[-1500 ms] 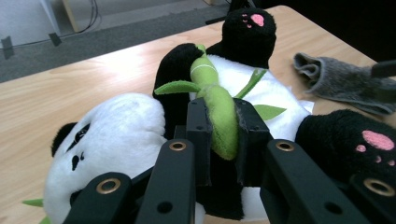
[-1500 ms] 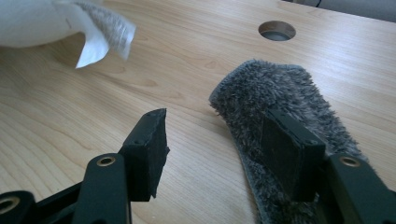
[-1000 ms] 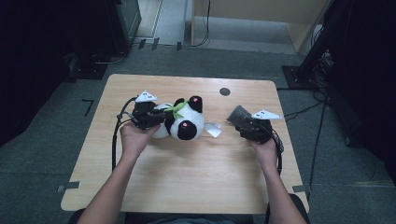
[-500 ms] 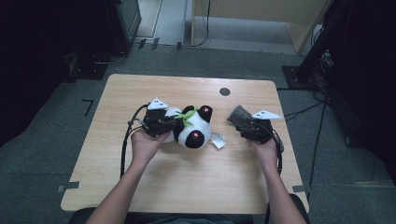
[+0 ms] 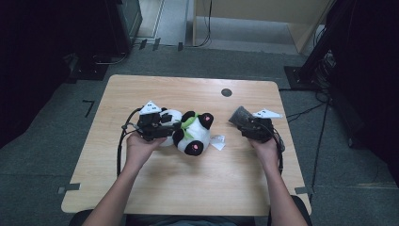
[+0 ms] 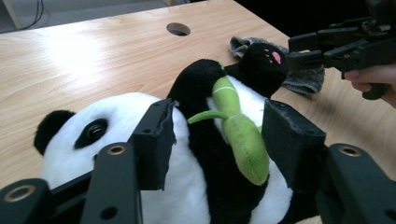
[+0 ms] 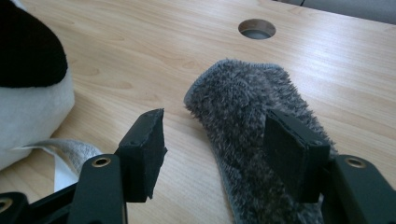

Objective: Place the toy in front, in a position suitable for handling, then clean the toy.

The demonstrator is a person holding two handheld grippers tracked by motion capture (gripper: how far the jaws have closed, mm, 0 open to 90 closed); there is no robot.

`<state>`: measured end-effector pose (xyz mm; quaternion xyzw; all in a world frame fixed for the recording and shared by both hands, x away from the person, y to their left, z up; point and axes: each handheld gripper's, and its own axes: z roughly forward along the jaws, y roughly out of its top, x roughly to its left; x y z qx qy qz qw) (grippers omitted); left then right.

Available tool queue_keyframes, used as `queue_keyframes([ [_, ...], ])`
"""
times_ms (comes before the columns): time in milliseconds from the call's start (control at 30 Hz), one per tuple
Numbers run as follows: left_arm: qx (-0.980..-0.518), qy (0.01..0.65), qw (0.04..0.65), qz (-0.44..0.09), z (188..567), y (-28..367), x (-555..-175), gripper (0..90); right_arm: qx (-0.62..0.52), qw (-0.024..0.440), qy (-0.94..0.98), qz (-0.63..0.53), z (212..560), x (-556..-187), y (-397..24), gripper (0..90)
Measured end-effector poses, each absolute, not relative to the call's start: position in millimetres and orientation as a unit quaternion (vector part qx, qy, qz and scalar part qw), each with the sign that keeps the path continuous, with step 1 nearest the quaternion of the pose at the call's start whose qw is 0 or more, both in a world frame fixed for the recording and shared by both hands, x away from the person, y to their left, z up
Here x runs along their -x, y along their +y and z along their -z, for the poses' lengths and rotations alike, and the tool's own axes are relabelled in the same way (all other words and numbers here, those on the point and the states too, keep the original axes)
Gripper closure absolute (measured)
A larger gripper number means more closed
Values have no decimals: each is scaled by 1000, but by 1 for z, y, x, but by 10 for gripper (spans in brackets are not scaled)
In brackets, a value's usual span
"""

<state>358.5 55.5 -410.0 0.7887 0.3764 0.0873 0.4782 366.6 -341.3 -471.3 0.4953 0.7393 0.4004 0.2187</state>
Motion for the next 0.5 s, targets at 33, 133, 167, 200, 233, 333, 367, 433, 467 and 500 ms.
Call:
queue_keyframes([
  [33,-788,375,479,-90,410,59,-359,405,-497,220,740,-396,471,-370,-342,385],
  [133,-787,363,489,-98,410,69,-359,376,-496,221,744,-389,472,-374,-344,383],
  [167,-787,363,489,-100,409,73,-360,360,-498,220,743,-389,473,-376,-345,384],
  [200,-785,363,492,-103,408,77,-360,353,-499,212,744,-389,474,-378,-347,384],
  [233,-783,362,494,-106,408,81,-360,352,-501,205,744,-390,475,-380,-350,384],
  [333,-784,366,492,-102,410,92,-364,315,-504,212,745,-382,475,-386,-355,385],
  [367,-785,366,489,-103,411,96,-364,307,-506,216,746,-375,475,-388,-357,384],
  [433,-786,366,488,-102,415,102,-365,295,-510,223,744,-369,476,-390,-360,377],
  [467,-787,368,486,-99,417,105,-367,291,-510,227,746,-364,477,-391,-361,377],
  [500,-788,370,483,-95,419,108,-369,268,-518,225,742,-362,480,-391,-364,378],
])
